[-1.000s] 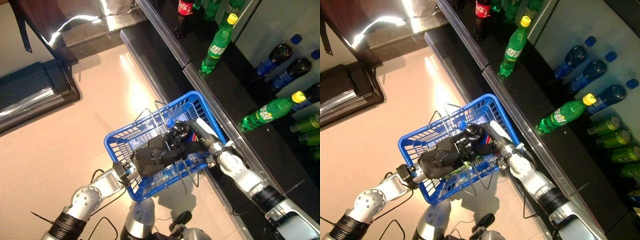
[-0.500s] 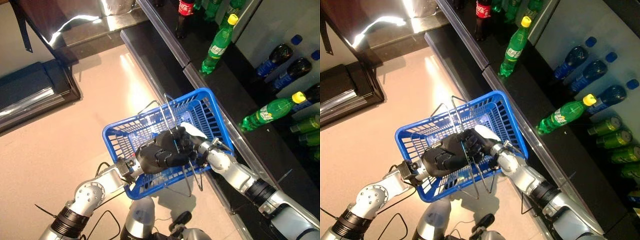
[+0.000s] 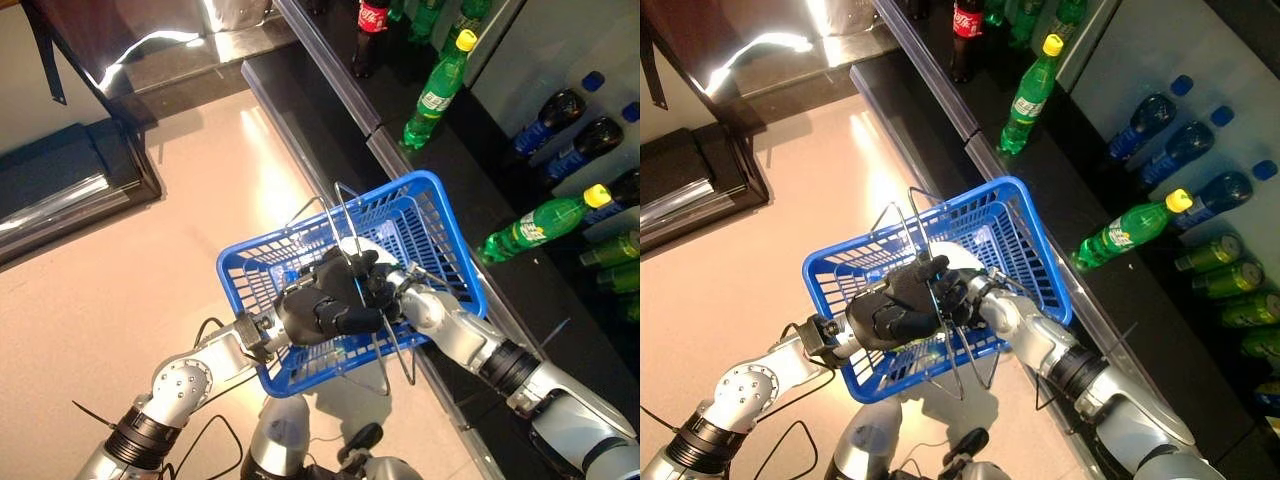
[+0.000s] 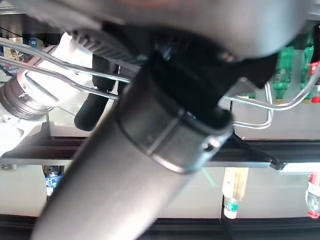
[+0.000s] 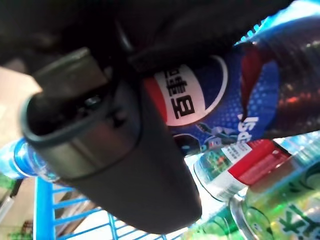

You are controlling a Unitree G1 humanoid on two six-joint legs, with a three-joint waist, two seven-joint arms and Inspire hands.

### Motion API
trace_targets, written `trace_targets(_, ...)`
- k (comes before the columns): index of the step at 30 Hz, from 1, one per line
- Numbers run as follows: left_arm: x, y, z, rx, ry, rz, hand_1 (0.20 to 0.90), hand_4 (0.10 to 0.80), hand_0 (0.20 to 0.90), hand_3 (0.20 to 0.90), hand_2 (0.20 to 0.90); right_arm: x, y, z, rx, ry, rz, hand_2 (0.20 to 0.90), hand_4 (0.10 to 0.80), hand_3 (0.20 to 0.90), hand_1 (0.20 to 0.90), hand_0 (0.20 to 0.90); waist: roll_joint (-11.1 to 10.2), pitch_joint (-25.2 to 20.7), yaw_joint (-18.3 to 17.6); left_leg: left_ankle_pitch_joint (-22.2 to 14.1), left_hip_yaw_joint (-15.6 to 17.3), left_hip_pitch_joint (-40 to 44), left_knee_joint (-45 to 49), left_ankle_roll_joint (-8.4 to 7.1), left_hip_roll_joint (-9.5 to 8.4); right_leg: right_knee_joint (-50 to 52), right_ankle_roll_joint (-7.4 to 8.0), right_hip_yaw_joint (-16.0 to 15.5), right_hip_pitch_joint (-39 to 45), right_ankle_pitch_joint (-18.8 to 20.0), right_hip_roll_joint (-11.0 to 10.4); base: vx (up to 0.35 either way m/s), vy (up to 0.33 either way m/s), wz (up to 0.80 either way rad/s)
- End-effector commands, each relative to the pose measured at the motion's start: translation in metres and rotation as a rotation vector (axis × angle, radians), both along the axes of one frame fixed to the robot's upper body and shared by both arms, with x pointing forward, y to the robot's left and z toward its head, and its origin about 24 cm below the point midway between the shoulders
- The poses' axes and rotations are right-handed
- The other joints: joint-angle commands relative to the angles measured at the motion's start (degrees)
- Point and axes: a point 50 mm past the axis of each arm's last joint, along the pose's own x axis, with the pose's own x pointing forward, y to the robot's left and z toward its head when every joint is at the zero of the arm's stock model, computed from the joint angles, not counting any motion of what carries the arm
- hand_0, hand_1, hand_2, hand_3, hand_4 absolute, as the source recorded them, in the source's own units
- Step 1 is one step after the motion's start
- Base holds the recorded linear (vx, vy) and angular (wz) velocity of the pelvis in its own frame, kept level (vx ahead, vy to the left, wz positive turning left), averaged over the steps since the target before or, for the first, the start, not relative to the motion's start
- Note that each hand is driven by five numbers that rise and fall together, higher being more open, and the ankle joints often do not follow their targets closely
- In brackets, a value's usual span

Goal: Pick up the drink and place into the basket.

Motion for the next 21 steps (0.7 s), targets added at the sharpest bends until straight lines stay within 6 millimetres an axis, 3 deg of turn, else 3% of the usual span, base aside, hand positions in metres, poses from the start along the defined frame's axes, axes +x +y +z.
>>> trace_targets(1, -0.06, -0.053, 0.098, -0.621, -0.459, -0.575, 0.3, 0.1, 0.3, 0.2, 0.3, -0.01, 0.042, -0.005, -0.008, -0.022, 0.153, 0.3, 0.1, 0.2, 0.3, 0.3, -0.99, -22.57, 0.2, -1.97, -0.12, 0.06, -2.07, -2.62, 1.15, 0.77, -0.67, -0.25, 2.62, -3.19, 1.51, 0.0, 0.0, 0.0)
trace_targets(21, -0.065, -0.062, 0.098, -0.616, -0.452, -0.666, 0.3, 0.1, 0.3, 0.2, 0.3, -0.002, 0.052, -0.022, -0.28, -0.092, 0.178, 0.3, 0.1, 0.2, 0.3, 0.3, -1.58, -22.88, 1.99, -2.06, -1.66, -0.2, -2.07, -2.77, 0.81, 0.87, -1.12, -0.77, 2.66, -3.49, 1.93, 0.001, 0.0, 0.0)
